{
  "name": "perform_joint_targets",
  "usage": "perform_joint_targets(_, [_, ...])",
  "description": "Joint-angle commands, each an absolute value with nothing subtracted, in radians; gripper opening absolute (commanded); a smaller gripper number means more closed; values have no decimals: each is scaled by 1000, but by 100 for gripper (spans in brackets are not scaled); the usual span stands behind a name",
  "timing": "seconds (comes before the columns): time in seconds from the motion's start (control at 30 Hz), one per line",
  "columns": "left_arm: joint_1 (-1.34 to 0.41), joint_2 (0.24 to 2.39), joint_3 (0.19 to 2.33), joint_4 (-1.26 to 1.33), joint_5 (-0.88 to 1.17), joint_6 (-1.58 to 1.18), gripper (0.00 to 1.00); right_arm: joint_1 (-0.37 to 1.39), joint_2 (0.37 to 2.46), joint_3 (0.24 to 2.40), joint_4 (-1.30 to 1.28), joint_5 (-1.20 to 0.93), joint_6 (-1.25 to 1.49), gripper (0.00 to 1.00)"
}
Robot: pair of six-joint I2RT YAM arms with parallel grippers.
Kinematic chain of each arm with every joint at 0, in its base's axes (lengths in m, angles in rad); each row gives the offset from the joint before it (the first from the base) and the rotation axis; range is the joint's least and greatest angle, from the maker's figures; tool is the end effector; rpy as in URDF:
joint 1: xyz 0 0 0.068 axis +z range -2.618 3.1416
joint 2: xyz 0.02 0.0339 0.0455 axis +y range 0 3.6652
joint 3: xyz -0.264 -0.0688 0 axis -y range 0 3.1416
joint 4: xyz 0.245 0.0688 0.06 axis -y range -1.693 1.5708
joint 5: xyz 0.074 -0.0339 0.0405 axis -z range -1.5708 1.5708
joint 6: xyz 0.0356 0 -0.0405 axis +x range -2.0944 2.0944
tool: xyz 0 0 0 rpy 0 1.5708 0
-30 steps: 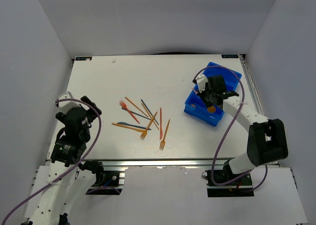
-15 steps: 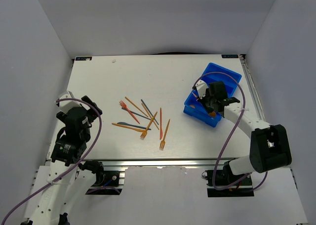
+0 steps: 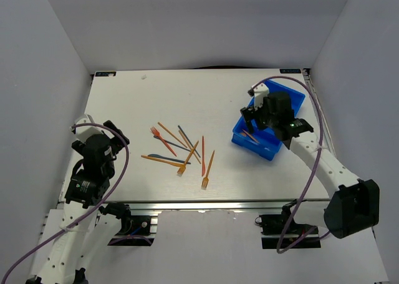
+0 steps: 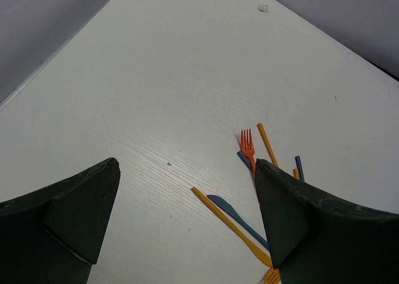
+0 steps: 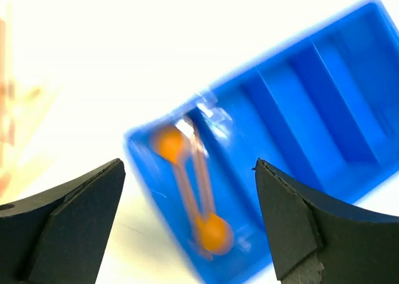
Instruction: Sort the eating utensils into containers
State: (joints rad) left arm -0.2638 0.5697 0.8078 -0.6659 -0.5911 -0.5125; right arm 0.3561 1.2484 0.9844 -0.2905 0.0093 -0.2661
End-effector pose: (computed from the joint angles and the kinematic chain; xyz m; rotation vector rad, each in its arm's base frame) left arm 0.1170 -0.0111 0.3290 -0.6008 1.8269 0.0725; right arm 0.2641 0.0979 0.3002 -0.6454 2.0252 0.0434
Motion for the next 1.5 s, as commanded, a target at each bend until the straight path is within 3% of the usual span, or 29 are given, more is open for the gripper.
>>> perform_joint_targets(0.0, [-264,581,805,-666,-597,-509,98,530,1212,1100,-265,104,18,89])
perform_joint_targets(0.03, [-265,583,807,-669,-601,-511,98,591,1219,1107,-267,338,52,89])
perform_joint_targets(0.07, [-264,584,808,-670,-603,-512,98,703,1227,1126,-276,453,84,90])
perform_joint_targets(0.13, [-264,584,807,-672,-610,-515,98,759,1250,1132,-319,614,207,89])
perform_joint_targets(0.33, [-264,581,807,-676,-623,-520,98,773,1285,962,-187,256,434,89])
perform_joint_targets(0.4, [-264,581,807,-675,-621,-520,98,840,1339,1010,-257,354,501,89])
perform_joint_targets(0.5, [-264,584,808,-678,-623,-520,98,962,1494,1107,-454,689,707,89])
perform_joint_targets(0.57, [-264,583,808,-680,-624,-522,98,1000,1538,1152,-559,724,940,89])
perform_joint_targets(0.67, [-264,571,805,-676,-621,-522,98,1035,1611,1199,-670,703,1047,87])
perform_joint_targets(0.8, [-264,561,805,-673,-614,-518,98,1089,1676,1229,-712,745,1138,75])
perform_joint_targets(1.0, [-264,558,804,-672,-614,-517,98,1091,1732,1273,-703,739,1091,54])
perform_joint_targets(1.13, [-264,558,804,-670,-611,-517,98,1091,1762,1276,-655,724,1054,48])
perform_joint_targets(1.3, [-264,560,805,-673,-614,-517,98,1054,1822,1313,-563,646,869,55])
perform_joint_targets(1.47, [-264,560,804,-673,-612,-517,98,965,1844,1298,-446,502,715,48])
